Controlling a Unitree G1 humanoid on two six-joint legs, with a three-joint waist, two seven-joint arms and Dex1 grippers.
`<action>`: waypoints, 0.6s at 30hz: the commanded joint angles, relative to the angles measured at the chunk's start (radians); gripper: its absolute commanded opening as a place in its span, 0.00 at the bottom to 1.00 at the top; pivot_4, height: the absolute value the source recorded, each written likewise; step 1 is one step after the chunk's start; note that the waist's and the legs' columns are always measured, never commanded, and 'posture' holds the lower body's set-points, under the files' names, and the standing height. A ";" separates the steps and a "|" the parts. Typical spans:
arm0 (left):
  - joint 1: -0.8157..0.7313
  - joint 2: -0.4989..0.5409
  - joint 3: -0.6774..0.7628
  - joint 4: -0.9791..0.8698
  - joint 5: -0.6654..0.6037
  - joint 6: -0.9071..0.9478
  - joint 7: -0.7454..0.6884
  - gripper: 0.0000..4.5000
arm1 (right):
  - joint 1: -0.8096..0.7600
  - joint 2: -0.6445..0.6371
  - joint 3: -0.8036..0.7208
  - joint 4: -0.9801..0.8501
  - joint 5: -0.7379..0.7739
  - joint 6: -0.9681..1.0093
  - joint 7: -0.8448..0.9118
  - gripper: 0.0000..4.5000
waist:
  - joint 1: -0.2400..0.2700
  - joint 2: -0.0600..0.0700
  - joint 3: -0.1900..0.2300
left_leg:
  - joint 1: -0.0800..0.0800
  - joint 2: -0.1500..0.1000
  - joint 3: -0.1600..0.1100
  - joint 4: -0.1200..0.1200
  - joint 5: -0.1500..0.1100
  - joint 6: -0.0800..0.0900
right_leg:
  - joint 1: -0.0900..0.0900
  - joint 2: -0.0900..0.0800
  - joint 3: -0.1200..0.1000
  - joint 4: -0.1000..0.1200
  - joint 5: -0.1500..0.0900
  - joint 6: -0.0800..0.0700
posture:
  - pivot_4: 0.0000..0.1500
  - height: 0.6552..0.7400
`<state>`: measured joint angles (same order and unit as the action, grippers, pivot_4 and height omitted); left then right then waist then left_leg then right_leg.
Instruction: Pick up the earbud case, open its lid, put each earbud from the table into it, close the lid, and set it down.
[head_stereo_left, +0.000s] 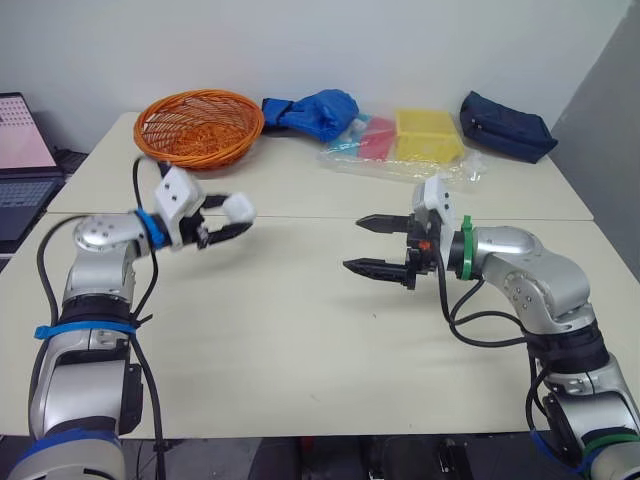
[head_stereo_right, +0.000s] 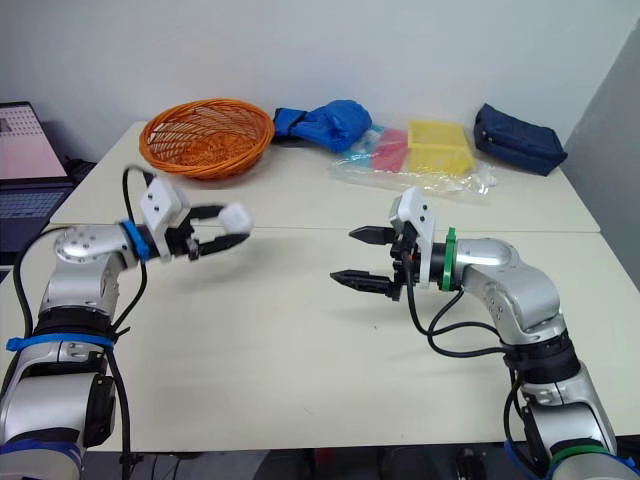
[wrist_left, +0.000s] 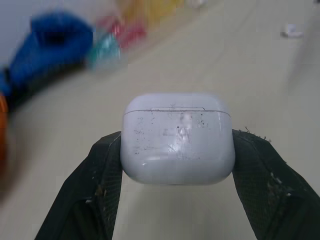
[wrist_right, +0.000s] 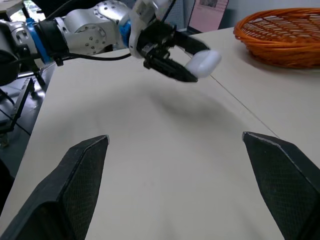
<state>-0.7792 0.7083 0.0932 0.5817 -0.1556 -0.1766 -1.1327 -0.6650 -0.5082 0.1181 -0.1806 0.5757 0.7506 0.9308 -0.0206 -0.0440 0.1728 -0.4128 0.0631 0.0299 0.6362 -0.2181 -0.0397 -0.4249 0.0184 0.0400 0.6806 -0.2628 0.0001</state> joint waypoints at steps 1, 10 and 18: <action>0.027 -0.019 -0.038 -0.187 0.043 -0.188 0.040 0.62 | -0.063 0.005 -0.043 0.034 0.059 0.103 -0.018 1.00 | -0.008 0.000 0.000 | 0.000 0.000 0.000 0.000 0.000 0.000 | 0.000 0.000 0.000 0.000 0.000 0.000 | 1.00 1.00; 0.024 -0.049 -0.127 -0.150 0.189 -0.676 0.163 0.62 | -0.181 0.081 -0.058 0.109 0.135 0.332 -0.101 1.00 | -0.010 0.000 0.000 | 0.002 0.002 -0.001 0.000 0.000 0.000 | 0.000 0.000 0.000 0.002 0.001 -0.001 | 1.00 1.00; -0.018 -0.055 -0.146 -0.071 0.257 -0.932 0.294 0.62 | -0.238 0.287 -0.159 0.170 0.152 0.372 -0.325 1.00 | -0.009 0.000 0.000 | -0.002 0.001 -0.001 0.004 0.000 0.000 | 0.000 0.001 0.000 0.001 0.003 0.002 | 1.00 1.00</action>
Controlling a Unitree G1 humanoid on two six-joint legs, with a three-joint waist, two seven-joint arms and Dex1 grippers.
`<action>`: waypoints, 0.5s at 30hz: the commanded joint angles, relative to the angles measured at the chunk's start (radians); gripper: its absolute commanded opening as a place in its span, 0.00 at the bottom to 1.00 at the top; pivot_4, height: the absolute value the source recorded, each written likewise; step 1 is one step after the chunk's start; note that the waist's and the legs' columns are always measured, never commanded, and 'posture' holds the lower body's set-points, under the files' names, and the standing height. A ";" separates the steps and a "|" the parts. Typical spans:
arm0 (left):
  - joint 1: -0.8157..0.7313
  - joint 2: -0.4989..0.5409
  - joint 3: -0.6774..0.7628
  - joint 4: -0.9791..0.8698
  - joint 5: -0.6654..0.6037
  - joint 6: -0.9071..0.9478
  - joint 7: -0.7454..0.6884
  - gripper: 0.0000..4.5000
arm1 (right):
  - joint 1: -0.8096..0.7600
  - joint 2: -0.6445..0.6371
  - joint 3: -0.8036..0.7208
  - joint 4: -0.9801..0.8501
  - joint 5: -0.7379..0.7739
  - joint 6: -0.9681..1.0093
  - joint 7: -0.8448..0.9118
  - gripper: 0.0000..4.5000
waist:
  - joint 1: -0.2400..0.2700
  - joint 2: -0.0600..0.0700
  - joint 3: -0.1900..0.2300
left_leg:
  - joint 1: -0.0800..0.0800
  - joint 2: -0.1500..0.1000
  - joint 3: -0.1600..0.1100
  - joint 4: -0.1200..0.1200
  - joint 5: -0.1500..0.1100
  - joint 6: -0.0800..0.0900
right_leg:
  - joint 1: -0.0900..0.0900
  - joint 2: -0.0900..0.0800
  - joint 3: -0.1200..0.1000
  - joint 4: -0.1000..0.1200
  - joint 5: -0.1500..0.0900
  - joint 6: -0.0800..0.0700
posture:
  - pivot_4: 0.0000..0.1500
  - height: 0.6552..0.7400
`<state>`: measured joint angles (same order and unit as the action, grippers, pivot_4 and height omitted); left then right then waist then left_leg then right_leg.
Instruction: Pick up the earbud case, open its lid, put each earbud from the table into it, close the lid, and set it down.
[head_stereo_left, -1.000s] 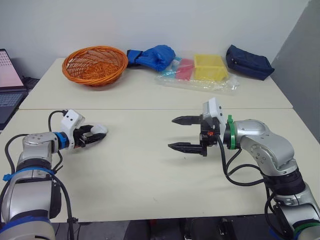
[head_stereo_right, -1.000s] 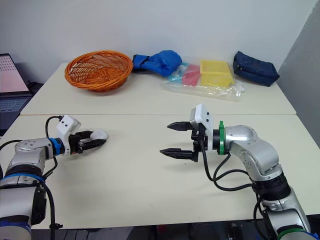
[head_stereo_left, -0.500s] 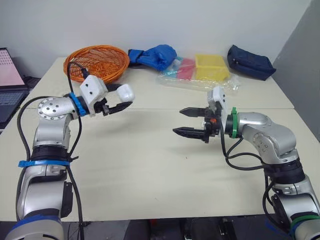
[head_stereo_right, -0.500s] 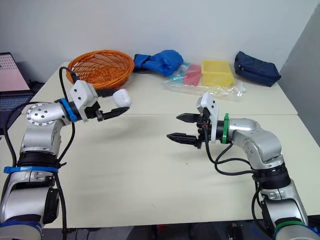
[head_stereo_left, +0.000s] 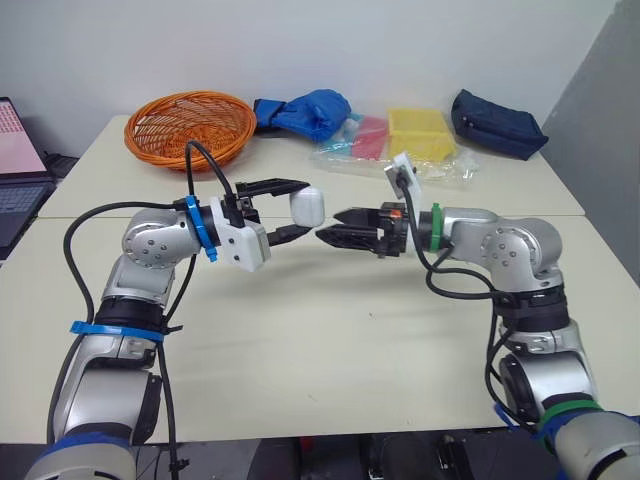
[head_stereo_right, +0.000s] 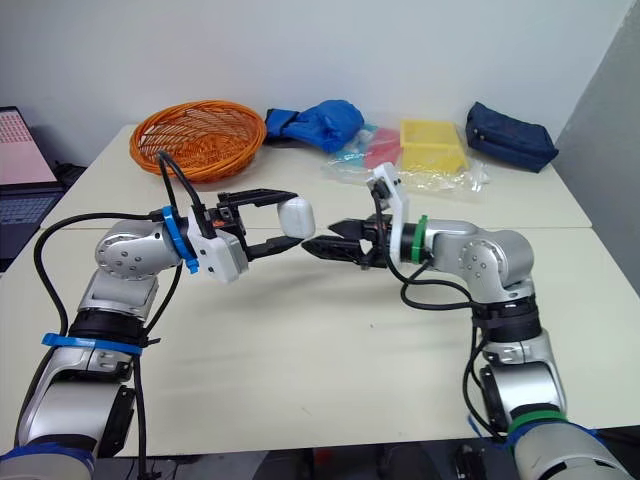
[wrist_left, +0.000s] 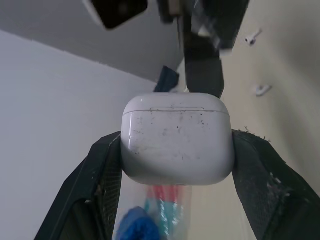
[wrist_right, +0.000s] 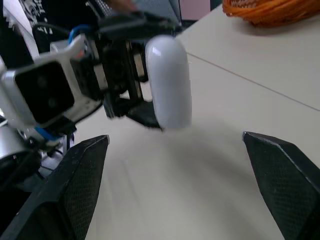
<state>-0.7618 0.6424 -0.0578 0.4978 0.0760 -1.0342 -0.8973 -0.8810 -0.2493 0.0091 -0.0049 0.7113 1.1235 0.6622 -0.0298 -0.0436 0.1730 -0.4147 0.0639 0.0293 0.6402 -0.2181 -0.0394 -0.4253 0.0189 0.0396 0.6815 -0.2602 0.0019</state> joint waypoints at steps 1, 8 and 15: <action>-0.040 0.013 0.004 0.021 0.038 -0.094 0.076 0.62 | -0.024 0.042 -0.055 -0.008 0.018 0.003 -0.071 1.00 | 0.001 0.000 0.000 | 0.000 0.000 0.000 0.000 0.000 0.000 | 0.000 0.000 0.000 0.000 0.000 0.001 | 1.00 1.00; -0.069 0.029 -0.026 0.081 0.070 -0.132 0.142 0.62 | -0.037 0.096 -0.064 -0.022 0.046 0.032 -0.122 1.00 | 0.000 0.000 0.000 | -0.001 -0.001 0.001 0.003 0.000 0.000 | 0.000 -0.001 0.000 0.000 0.002 0.003 | 1.00 1.00; -0.077 0.045 -0.049 0.090 0.072 -0.151 0.178 0.62 | -0.043 0.110 -0.060 -0.007 0.033 0.021 -0.137 1.00 | 0.000 0.000 0.000 | -0.001 -0.001 0.000 0.003 0.000 0.000 | 0.000 -0.001 0.000 0.000 0.002 0.003 | 1.00 1.00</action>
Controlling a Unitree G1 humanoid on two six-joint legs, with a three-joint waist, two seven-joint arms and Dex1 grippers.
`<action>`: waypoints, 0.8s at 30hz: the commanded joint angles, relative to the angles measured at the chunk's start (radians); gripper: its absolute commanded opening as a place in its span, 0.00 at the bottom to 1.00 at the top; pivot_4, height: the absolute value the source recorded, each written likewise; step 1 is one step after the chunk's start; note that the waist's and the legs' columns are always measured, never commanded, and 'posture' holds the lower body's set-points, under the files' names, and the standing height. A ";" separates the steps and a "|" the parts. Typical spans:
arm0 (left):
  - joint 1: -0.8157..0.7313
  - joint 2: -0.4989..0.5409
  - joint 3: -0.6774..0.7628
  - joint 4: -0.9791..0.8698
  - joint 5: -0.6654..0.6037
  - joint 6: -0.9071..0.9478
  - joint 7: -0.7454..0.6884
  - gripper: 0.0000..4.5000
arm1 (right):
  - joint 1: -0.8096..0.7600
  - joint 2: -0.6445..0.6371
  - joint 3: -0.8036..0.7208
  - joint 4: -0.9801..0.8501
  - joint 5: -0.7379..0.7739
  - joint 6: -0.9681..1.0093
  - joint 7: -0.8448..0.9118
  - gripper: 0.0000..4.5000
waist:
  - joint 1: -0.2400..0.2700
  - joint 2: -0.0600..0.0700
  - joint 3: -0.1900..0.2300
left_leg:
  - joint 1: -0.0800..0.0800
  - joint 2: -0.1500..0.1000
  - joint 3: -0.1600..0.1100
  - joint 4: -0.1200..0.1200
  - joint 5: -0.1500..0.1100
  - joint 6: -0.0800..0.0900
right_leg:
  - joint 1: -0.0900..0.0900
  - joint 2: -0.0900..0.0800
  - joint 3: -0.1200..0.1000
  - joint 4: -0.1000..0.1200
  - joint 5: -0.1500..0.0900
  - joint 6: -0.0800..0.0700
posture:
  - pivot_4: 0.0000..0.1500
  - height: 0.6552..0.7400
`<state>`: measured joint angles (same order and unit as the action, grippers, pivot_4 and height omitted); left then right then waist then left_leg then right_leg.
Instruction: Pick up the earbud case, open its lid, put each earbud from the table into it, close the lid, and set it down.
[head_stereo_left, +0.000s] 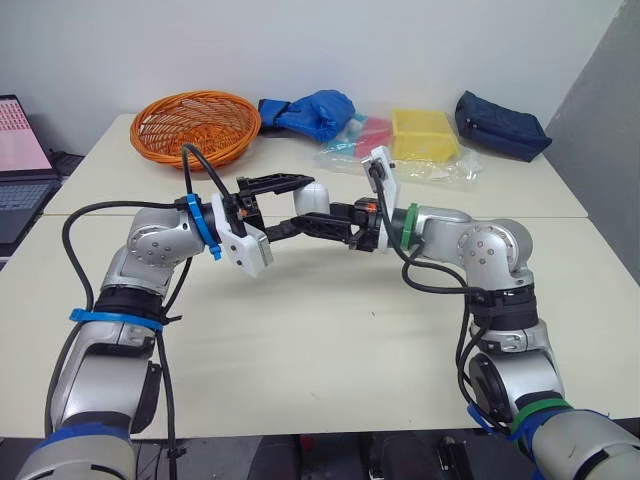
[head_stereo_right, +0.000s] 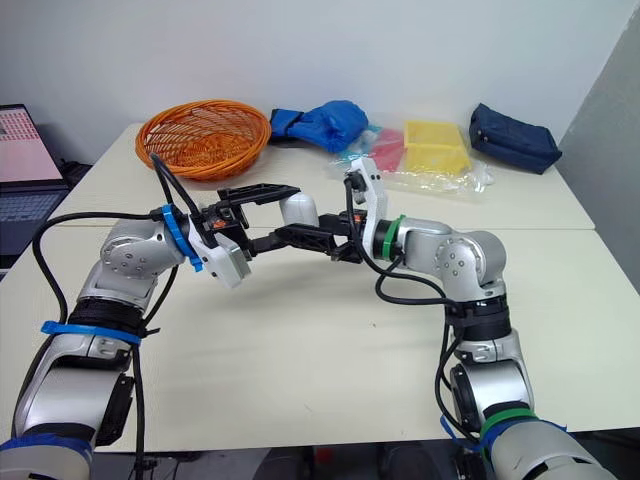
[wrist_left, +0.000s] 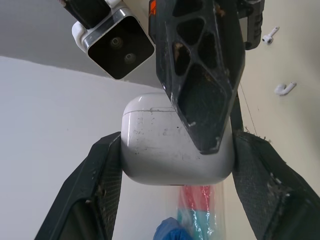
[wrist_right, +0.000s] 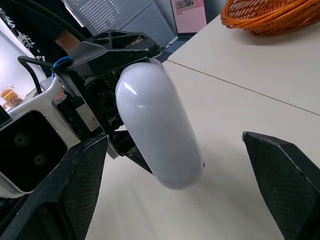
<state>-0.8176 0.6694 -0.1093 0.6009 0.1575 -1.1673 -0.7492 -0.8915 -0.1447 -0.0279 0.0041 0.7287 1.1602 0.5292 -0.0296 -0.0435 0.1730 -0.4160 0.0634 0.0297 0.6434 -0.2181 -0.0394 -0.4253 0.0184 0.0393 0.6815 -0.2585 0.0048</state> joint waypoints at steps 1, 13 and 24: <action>-0.020 0.021 -0.001 -0.016 -0.010 -0.018 0.035 0.62 | -0.034 0.007 -0.025 -0.013 0.015 -0.016 -0.008 1.00 | 0.000 0.000 0.000 | 0.000 0.000 0.000 0.000 0.000 0.000 | 0.000 0.000 0.000 0.000 0.000 0.000 | 1.00 1.00; -0.013 0.027 -0.021 -0.031 0.004 -0.019 0.077 0.62 | -0.035 0.004 -0.010 -0.002 -0.008 -0.046 -0.010 0.23 | 0.000 0.000 0.000 | 0.000 0.000 0.000 0.000 0.000 0.000 | 0.000 0.000 0.000 0.000 0.000 0.000 | 1.00 1.00; 0.007 0.035 -0.051 -0.063 -0.045 -0.004 0.062 0.78 | -0.039 0.007 -0.021 0.004 -0.003 -0.062 -0.015 0.21 | 0.000 0.000 0.000 | 0.000 0.000 0.000 0.000 0.000 0.000 | 0.000 0.000 0.000 0.000 0.000 0.000 | 1.00 1.00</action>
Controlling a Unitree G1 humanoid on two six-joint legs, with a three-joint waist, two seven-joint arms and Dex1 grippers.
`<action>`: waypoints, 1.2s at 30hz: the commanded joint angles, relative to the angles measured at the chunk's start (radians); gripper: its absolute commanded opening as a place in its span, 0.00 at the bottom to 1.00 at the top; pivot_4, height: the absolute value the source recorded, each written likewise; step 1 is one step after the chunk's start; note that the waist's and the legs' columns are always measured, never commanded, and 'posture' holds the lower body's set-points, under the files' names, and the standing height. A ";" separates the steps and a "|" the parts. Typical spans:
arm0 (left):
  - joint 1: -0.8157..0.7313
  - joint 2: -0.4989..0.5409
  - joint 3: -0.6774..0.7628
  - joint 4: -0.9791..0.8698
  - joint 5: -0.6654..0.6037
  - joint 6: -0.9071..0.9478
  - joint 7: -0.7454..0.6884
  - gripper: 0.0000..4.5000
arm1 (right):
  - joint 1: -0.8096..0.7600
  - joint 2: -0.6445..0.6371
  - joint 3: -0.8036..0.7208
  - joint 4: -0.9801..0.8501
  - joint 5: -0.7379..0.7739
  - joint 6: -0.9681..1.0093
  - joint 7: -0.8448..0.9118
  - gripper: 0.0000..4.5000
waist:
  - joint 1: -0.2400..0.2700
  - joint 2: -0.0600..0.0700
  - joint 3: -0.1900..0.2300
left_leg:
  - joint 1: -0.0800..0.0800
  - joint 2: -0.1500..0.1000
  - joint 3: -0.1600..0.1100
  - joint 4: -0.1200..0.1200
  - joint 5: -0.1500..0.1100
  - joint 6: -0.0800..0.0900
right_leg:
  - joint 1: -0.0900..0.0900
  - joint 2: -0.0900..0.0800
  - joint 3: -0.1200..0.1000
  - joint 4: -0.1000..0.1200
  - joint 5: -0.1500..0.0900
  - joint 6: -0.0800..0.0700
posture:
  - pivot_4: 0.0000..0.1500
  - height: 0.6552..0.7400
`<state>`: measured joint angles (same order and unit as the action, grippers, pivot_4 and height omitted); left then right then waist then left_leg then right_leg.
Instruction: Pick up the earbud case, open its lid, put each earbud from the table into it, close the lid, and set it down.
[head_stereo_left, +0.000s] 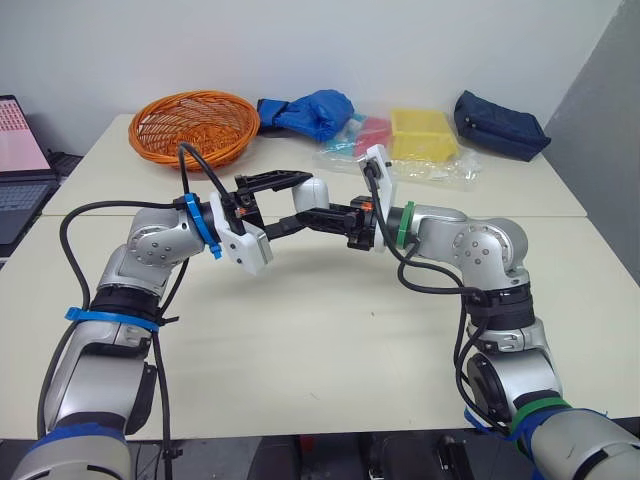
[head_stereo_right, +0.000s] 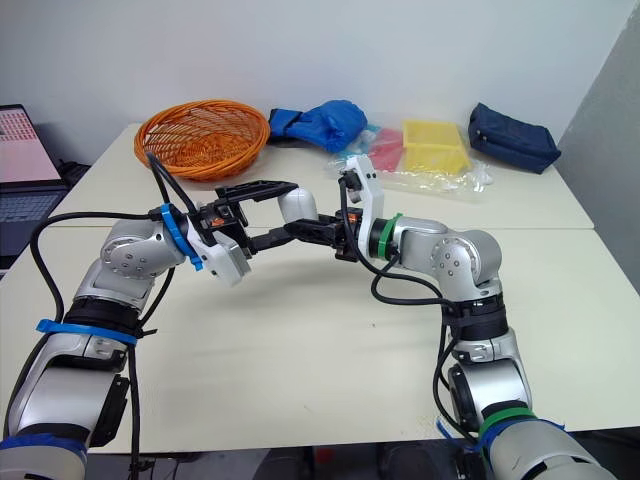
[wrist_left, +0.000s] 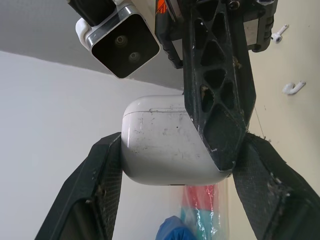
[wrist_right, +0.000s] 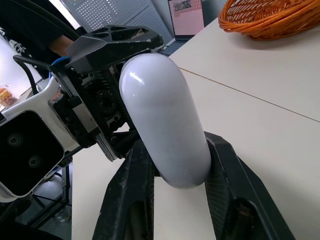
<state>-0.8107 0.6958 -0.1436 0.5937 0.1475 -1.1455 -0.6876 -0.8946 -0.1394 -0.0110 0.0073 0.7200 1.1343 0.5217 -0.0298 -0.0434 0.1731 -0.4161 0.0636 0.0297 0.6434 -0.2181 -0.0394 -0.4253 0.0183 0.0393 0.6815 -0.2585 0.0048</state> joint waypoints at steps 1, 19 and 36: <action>0.000 0.010 -0.019 -0.057 -0.041 -0.025 -0.001 0.82 | -0.037 0.001 -0.038 0.001 0.006 -0.037 -0.006 0.21 | 0.000 0.000 0.000 | 0.000 0.000 0.000 0.000 0.000 0.000 | 0.000 0.000 0.000 0.000 0.000 0.000 | 1.00 1.00; 0.050 0.200 -0.008 -0.362 -0.506 0.471 -0.327 1.00 | 0.010 -0.118 0.081 0.057 -0.173 -0.243 0.068 0.18 | -0.003 0.000 0.000 | 0.000 0.000 0.000 0.000 0.000 0.000 | 0.000 0.000 0.000 0.000 0.000 0.000 | 1.00 1.00; -0.386 0.158 -0.249 -0.214 -0.332 1.271 -0.829 0.88 | 0.013 -0.189 0.353 0.056 -0.518 -0.571 0.243 0.18 | -0.001 0.003 0.002 | -0.001 0.001 0.000 0.001 0.000 0.000 | -0.004 0.006 -0.001 0.001 -0.004 0.003 | 1.00 1.00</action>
<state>-1.1699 0.8514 -0.4014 0.3512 -0.2210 0.1695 -1.4974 -0.8557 -0.3244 0.3547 0.0955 0.2147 0.5740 0.7634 -0.0312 -0.0402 0.1751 -0.4171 0.0647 0.0300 0.6442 -0.2181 -0.0392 -0.4292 0.0240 0.0393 0.6825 -0.2624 0.0080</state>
